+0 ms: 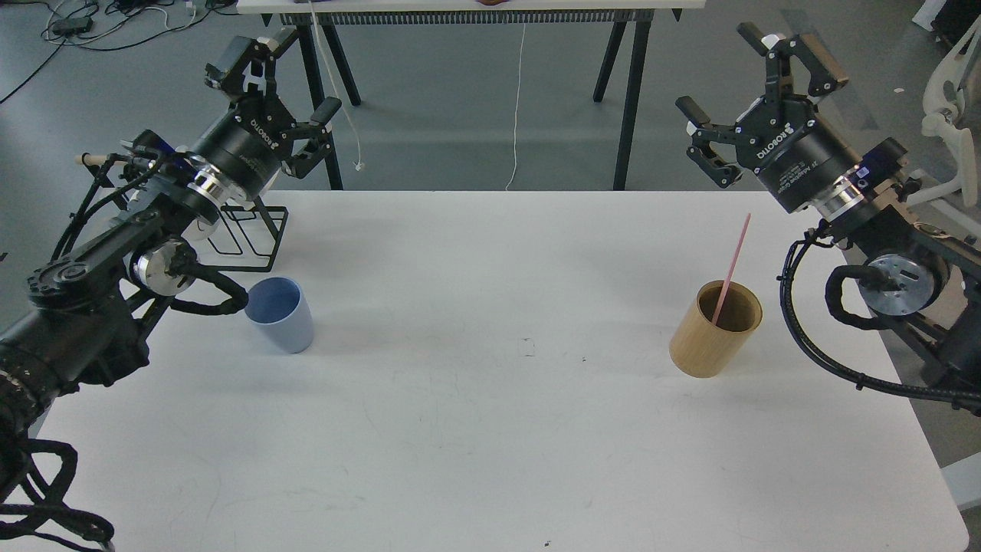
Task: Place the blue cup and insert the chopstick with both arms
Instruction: 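Lower the left gripper toward the blue cup beside the wire rack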
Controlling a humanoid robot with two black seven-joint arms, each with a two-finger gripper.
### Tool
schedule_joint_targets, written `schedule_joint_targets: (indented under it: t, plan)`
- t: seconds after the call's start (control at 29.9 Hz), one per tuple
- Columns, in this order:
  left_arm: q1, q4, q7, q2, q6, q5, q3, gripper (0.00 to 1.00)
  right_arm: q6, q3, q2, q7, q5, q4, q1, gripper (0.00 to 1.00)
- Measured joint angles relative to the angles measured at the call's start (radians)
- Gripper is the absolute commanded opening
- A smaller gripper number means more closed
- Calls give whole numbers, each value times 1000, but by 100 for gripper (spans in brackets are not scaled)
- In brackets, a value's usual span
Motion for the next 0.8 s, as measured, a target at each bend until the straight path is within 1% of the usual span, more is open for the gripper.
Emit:
schedule_joint_targets:
  t: [0.37,0.57,0.67,0.8]
  plan:
    - [-3,2,0,67,0,1,3,100,0,0,-1,0,-1,0,-2,96]
    - [-20,1,0,74,0,58,16,100,0,0,-1,0,-2,0,-7,96]
    - [-51,-31,0,83,0,120,17,100,0,0,-1,0,-2,0,-8,95]
    - [-74,-123,0,166,0,263,18,100,0,2,-11,0,-2,3,-9,95]
